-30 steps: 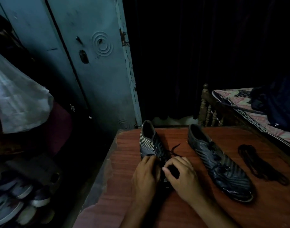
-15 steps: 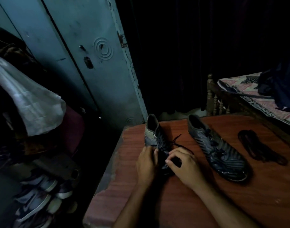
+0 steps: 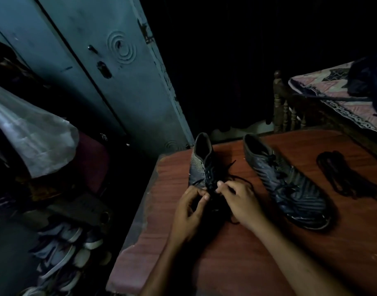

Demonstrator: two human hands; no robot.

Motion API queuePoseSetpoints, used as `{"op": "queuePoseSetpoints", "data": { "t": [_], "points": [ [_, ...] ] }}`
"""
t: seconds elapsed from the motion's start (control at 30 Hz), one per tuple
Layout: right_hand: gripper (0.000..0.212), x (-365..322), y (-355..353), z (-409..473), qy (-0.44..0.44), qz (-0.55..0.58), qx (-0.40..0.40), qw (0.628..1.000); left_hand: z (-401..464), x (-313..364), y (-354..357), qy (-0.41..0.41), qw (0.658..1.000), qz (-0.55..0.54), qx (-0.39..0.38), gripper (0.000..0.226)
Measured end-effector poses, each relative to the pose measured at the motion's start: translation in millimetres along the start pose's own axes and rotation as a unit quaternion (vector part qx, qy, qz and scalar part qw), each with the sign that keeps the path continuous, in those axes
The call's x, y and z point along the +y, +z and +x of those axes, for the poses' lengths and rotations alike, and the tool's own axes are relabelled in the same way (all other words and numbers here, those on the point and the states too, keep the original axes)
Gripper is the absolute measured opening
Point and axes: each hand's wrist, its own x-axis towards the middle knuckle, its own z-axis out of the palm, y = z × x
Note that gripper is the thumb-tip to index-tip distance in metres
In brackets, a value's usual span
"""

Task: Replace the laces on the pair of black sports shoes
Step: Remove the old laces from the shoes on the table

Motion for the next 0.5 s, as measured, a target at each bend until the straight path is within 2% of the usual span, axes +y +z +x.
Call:
{"op": "queuePoseSetpoints", "data": {
  "t": [0.07, 0.17, 0.3, 0.4, 0.5],
  "points": [
    [0.044, -8, 1, 13, 0.025, -0.028, -0.024, 0.999, 0, 0, -2, 0.006, 1.0, -0.005, -0.004, 0.014],
    [0.04, -9, 12, 22, 0.021, -0.074, -0.028, 0.997, 3, 1, -2, 0.005, 1.0, -0.007, -0.01, 0.015],
    [0.021, 6, 17, 17, -0.048, -0.081, -0.025, 0.995, 3, -5, 5, -0.012, 1.0, 0.002, 0.017, 0.021],
    [0.019, 8, 18, 15, -0.089, -0.087, -0.021, 0.992, 2, -6, 7, -0.073, 0.994, -0.076, 0.042, 0.028],
    [0.017, 5, 19, 12, -0.122, -0.074, -0.001, 0.99, 4, -3, 6, -0.101, 0.992, -0.059, 0.049, 0.03]
  ]
}}
